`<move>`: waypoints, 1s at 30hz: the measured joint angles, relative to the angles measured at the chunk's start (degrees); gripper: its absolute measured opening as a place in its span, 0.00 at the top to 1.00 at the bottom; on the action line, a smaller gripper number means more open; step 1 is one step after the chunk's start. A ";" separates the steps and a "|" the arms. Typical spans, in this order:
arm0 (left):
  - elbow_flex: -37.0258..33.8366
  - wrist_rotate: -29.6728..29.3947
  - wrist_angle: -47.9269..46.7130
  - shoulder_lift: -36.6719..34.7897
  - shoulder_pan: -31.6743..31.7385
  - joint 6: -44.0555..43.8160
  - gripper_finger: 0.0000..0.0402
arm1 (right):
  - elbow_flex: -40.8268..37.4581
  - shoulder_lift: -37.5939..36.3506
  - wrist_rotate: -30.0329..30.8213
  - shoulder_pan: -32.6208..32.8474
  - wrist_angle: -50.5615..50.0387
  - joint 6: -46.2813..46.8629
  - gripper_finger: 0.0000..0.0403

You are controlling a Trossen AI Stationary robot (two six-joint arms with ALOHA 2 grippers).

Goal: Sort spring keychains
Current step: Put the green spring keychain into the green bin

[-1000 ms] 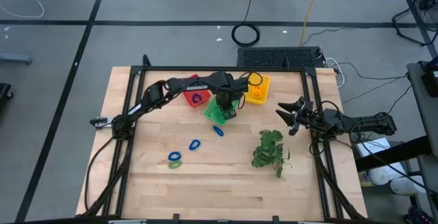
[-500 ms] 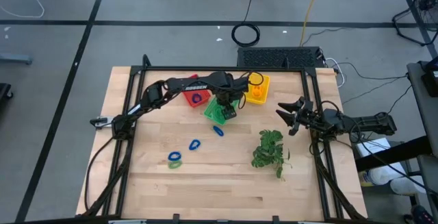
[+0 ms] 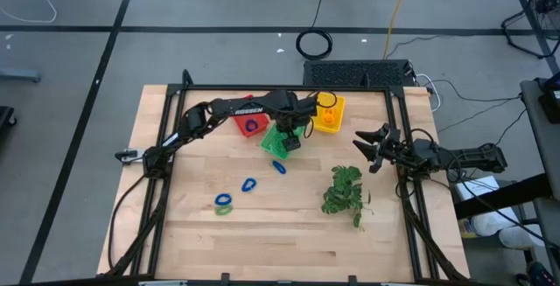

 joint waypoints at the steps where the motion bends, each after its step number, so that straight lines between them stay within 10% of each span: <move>1: 0.00 -0.46 -0.17 -0.74 -0.11 0.10 0.17 | 0.01 0.01 -0.02 -0.01 -0.01 0.00 0.58; 30: 0.02 -0.25 -5.28 -16.26 -5.66 -5.35 0.14 | 0.00 -0.01 -0.01 -0.01 -0.01 0.00 0.57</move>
